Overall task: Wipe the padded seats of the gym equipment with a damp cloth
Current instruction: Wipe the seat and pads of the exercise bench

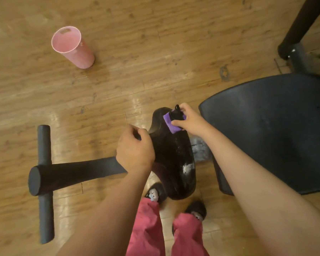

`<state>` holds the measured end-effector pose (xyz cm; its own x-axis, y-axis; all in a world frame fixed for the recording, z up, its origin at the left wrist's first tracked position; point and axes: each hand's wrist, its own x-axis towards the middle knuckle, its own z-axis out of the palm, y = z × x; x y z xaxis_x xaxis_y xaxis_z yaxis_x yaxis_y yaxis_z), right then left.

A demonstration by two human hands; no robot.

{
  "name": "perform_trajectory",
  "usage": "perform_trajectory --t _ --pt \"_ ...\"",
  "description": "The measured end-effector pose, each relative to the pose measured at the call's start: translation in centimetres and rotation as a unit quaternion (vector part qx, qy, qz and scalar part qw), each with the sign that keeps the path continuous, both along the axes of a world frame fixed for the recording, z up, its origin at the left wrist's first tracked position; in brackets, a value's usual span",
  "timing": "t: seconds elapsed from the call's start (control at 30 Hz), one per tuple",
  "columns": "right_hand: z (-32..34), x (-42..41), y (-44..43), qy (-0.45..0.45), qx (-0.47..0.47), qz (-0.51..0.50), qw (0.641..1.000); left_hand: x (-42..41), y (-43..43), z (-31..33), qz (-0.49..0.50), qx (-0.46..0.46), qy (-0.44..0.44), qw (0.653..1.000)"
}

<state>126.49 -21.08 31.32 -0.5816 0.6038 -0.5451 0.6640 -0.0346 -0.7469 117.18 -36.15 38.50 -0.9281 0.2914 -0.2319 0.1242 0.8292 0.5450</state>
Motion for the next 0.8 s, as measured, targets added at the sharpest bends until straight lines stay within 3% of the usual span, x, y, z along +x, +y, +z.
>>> perform_trajectory --t 0.13,0.33,0.53,0.7,0.8 --pt "0.5 -1.5 1.0 0.032 -0.006 0.086 0.996 0.0 0.0 0.0 0.002 0.001 0.009 1.0" --pt "-1.2 -4.9 2.5 -0.058 0.207 0.065 0.975 -0.1 0.0 -0.3 -0.007 0.002 0.024 1.0" --pt "-1.8 -3.2 2.3 -0.023 0.122 0.026 0.992 -0.1 -0.1 -0.4 -0.018 0.004 0.029 0.999" --pt "0.2 0.0 -1.0 0.068 0.031 0.025 0.997 -0.1 -0.2 -0.3 -0.026 0.004 0.024 0.999" --pt "-0.9 -0.1 -0.7 0.064 0.033 -0.014 0.997 -0.1 -0.2 -0.3 -0.029 0.006 0.022 0.999"
